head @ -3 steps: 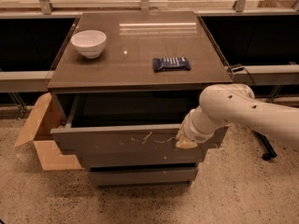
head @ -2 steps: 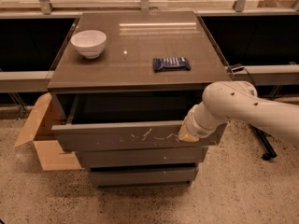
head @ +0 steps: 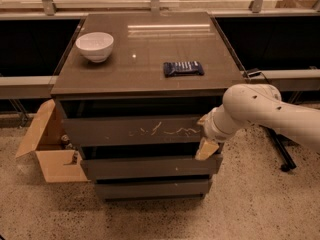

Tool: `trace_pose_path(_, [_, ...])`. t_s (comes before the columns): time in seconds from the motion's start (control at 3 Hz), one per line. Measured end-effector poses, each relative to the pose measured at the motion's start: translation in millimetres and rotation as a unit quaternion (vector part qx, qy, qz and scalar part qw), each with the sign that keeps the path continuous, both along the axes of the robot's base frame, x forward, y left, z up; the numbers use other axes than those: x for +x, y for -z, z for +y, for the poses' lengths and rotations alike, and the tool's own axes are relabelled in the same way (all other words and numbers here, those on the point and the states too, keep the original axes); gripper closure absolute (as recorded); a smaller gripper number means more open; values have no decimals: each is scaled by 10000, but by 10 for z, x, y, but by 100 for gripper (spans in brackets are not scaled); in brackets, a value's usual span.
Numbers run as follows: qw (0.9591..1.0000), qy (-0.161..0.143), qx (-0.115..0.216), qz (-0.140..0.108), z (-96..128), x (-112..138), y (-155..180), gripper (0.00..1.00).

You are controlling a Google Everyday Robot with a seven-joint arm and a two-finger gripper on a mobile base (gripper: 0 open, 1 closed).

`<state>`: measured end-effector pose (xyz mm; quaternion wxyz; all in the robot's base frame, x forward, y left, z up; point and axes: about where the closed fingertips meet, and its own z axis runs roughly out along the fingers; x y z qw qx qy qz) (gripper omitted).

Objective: Close top drawer

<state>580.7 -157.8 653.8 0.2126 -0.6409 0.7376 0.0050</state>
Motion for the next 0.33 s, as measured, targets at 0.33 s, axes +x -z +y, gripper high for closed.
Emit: trace_pose_path(0.33, [9997, -120, 190, 82, -91, -85, -131, 1])
